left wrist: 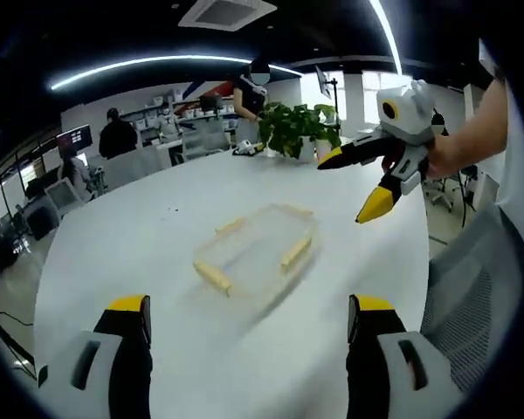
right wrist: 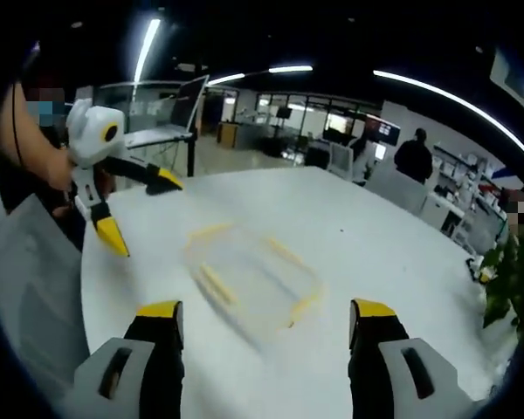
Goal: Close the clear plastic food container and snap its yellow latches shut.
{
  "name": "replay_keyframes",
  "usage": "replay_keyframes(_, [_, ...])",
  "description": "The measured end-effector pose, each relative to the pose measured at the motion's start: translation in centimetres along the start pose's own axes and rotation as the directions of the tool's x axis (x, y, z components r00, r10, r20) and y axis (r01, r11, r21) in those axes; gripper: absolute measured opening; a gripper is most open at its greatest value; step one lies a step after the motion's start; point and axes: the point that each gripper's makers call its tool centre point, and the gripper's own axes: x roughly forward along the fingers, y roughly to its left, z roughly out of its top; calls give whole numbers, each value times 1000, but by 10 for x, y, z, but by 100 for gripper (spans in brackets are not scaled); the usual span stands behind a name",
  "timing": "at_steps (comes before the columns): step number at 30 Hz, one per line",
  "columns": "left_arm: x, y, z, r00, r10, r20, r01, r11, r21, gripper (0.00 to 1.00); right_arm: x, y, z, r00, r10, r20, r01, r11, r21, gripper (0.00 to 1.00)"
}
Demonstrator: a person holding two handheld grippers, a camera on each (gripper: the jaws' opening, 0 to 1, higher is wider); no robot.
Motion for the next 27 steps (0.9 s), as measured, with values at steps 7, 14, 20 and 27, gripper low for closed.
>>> replay_keyframes(7, [-10,-1,-4,1000,15,5,-14,1000,-13,95,-14,5,-13,1000,-19,3,19,1000,20,77])
replay_keyframes(14, [-21,-1,-10,999,40,9,-40,998,-38,95,-25,11,-26,999,-35,1,35,999,39,77])
replay_keyframes(20, [-31,0,-11,998,47,36,-45,997,-69,96,-34,11,-32,998,-56,6,56,997,62,78])
replay_keyframes(27, [-42,4,-22,996,79,34,-75,992,-104,96,-42,12,-36,996,-92,19,90,993,82,79])
